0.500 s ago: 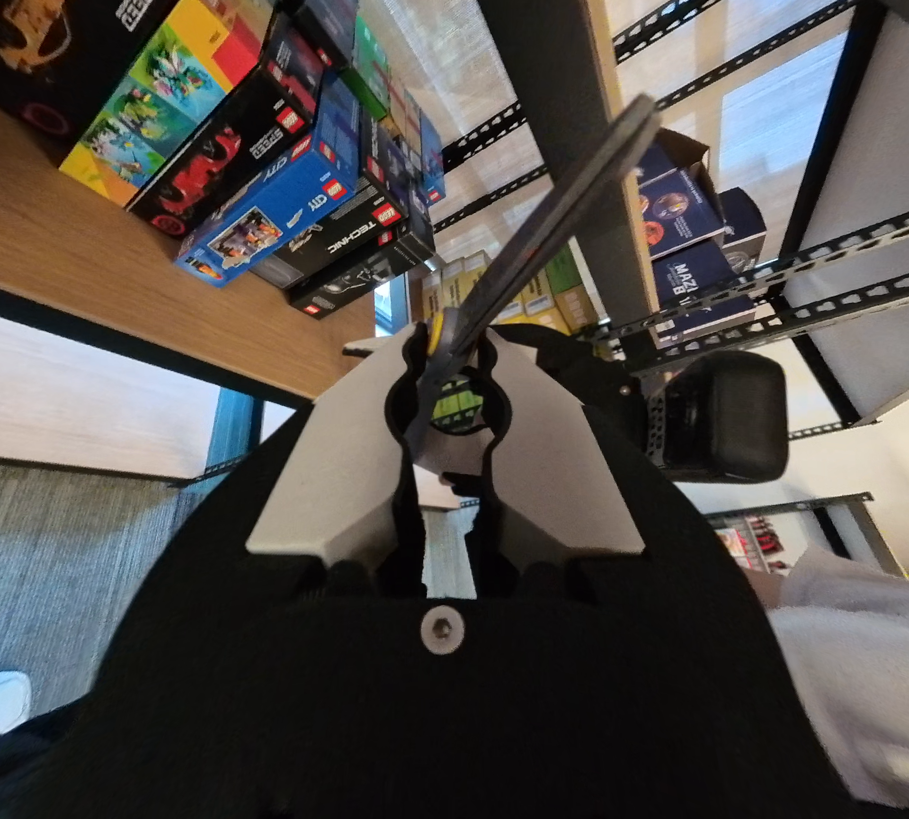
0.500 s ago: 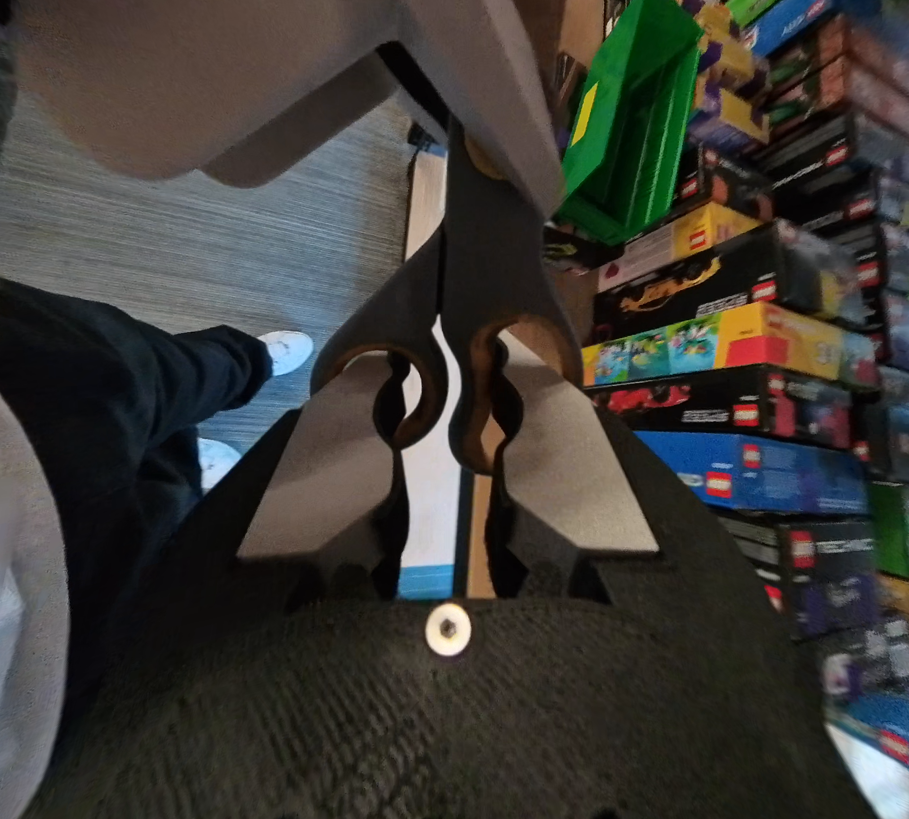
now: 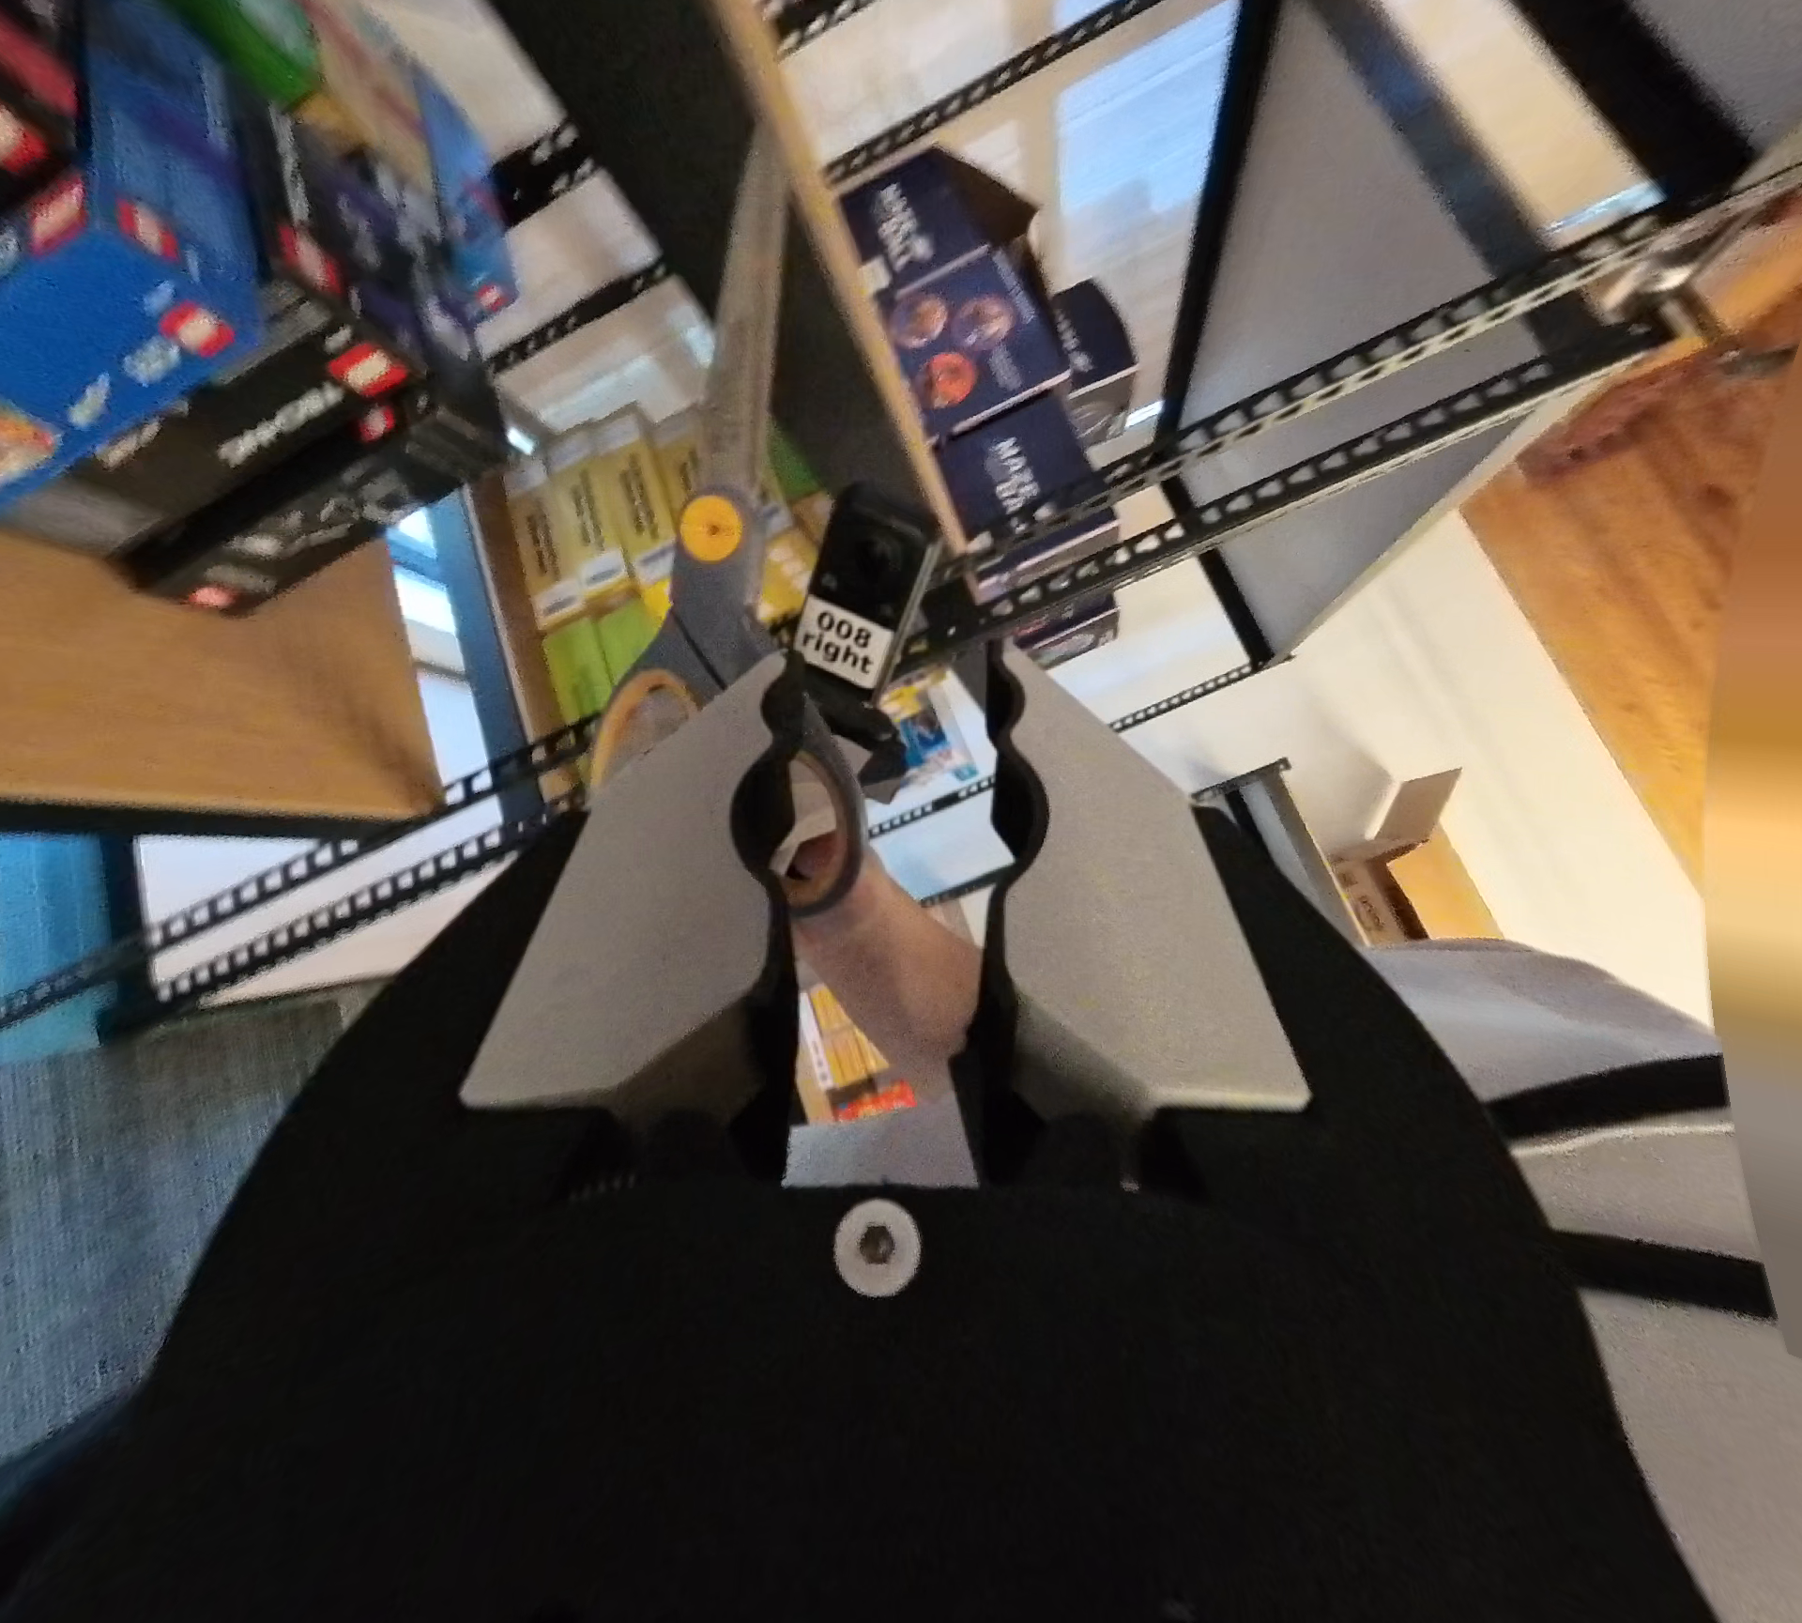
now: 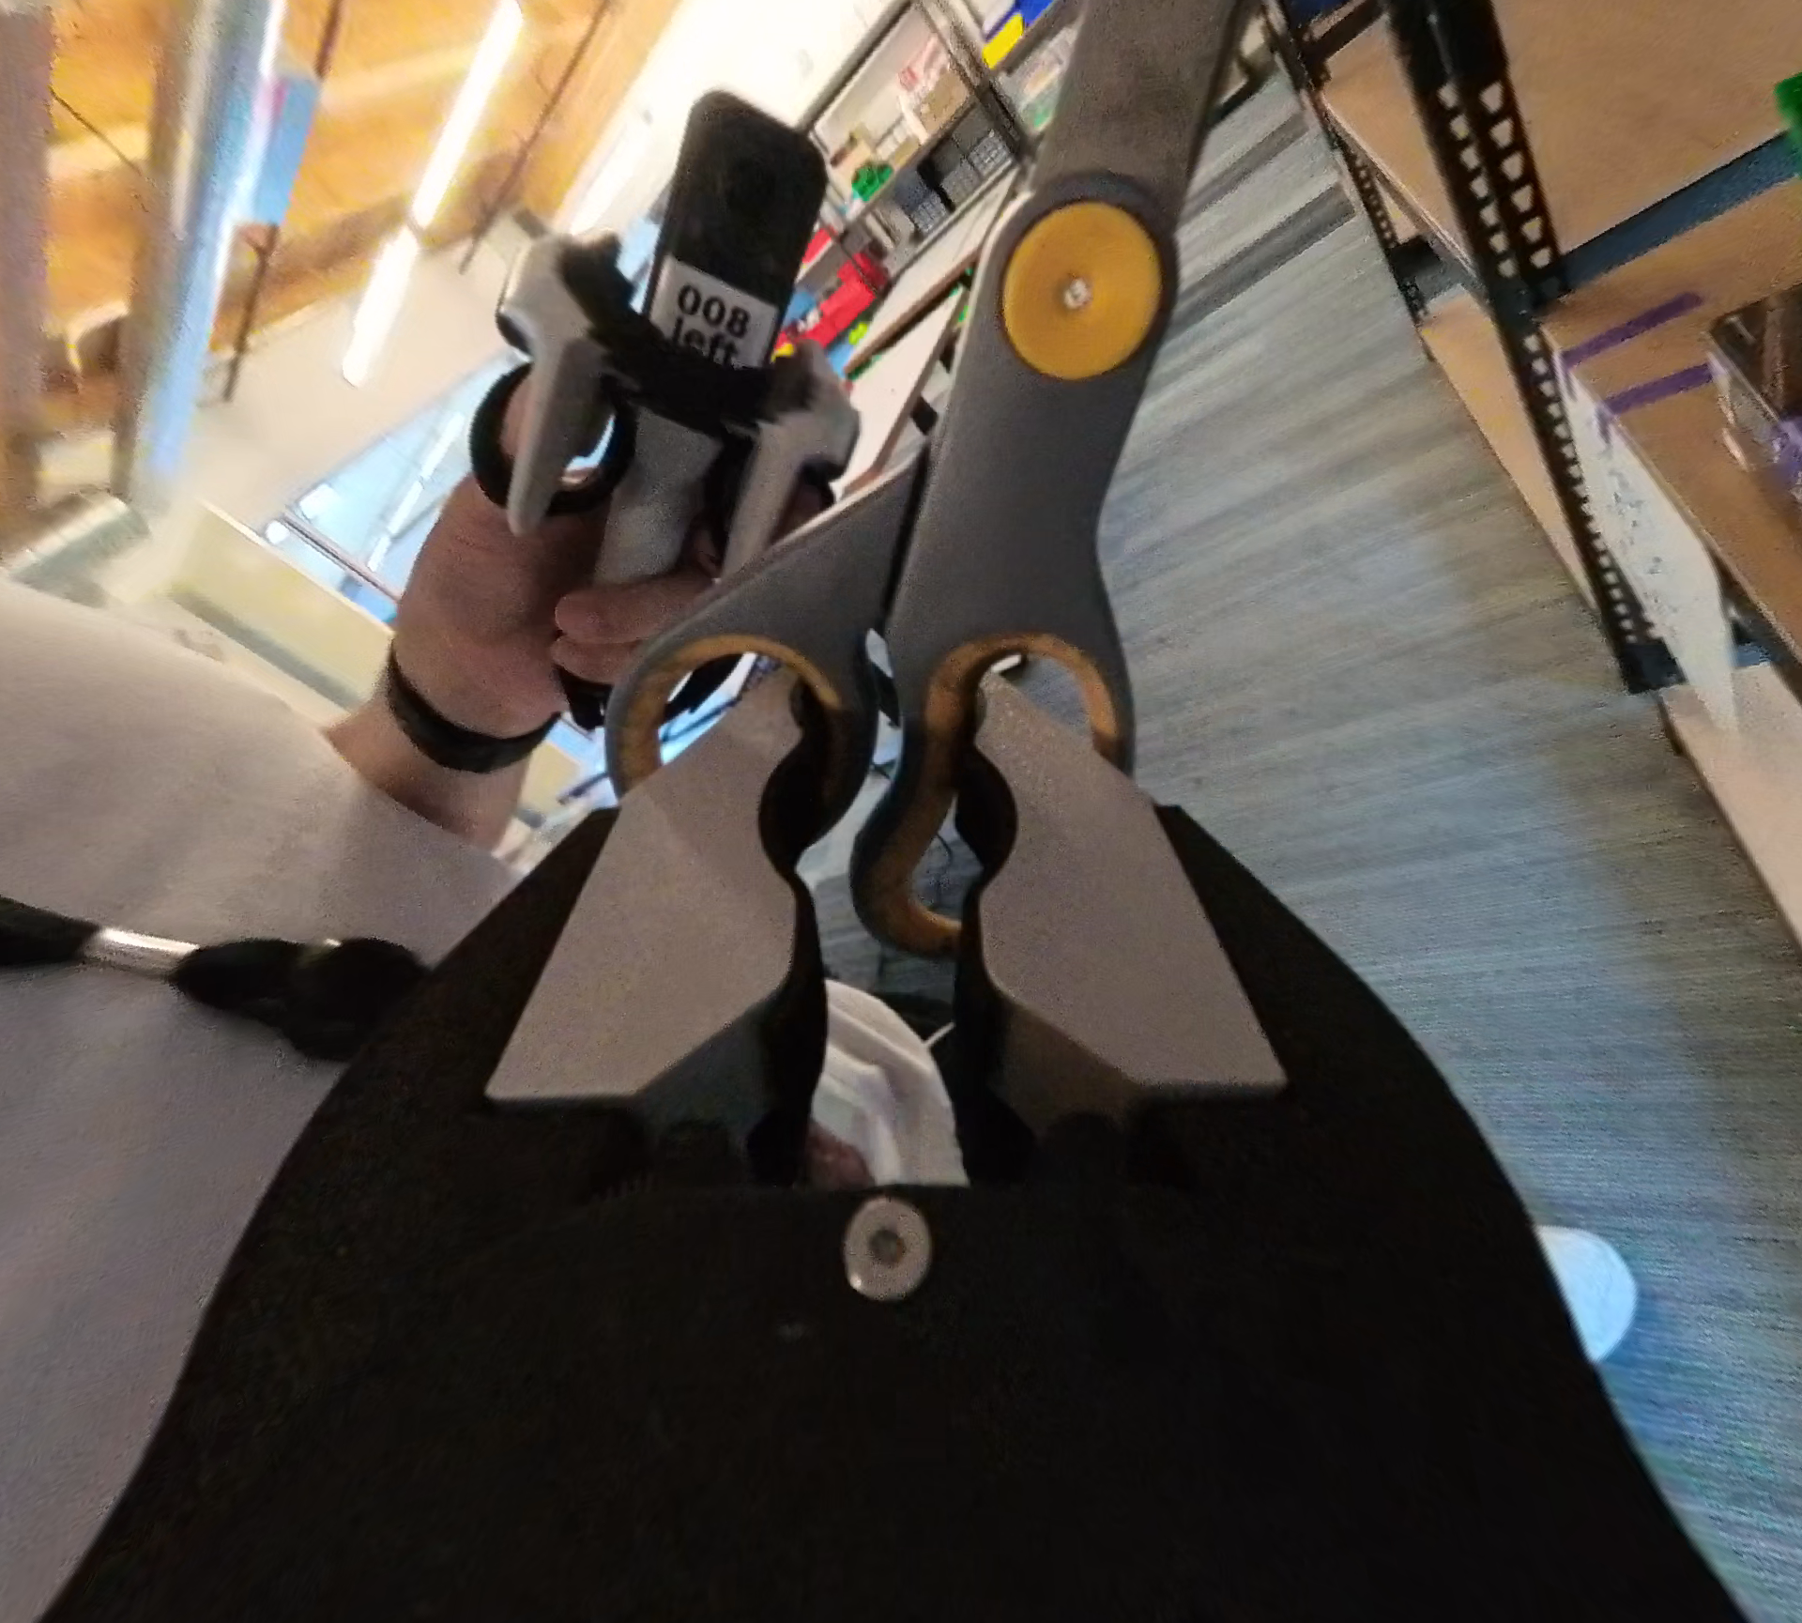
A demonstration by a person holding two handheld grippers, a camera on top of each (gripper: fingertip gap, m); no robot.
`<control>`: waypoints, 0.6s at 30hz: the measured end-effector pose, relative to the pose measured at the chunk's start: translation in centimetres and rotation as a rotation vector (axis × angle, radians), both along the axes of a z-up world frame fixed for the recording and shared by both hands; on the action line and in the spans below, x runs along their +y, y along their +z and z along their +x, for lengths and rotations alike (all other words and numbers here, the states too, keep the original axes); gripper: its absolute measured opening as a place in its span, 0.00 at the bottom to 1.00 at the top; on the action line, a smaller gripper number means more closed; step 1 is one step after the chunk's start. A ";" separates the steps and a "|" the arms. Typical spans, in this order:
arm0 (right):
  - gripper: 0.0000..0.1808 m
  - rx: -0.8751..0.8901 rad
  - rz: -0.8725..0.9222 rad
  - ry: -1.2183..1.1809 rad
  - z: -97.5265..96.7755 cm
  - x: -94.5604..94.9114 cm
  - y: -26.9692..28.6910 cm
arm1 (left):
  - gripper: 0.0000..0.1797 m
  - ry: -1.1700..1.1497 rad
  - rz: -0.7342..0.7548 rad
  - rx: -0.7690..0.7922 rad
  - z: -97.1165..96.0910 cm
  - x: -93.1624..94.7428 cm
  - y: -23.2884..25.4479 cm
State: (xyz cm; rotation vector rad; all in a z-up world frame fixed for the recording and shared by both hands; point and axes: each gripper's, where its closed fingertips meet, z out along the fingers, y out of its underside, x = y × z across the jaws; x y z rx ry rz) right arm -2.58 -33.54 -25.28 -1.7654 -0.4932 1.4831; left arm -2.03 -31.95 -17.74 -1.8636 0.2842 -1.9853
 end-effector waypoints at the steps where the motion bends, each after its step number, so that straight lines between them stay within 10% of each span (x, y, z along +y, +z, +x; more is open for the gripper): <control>1: 0.11 0.004 -0.008 -0.001 0.3 0.4 0.6 | 0.19 0.018 0.029 -0.008 -0.9 0.7 1.0; 18: 0.19 -0.086 0.149 -0.092 -4.9 13.8 13.1 | 0.26 -0.131 0.815 0.409 -9.5 30.3 11.3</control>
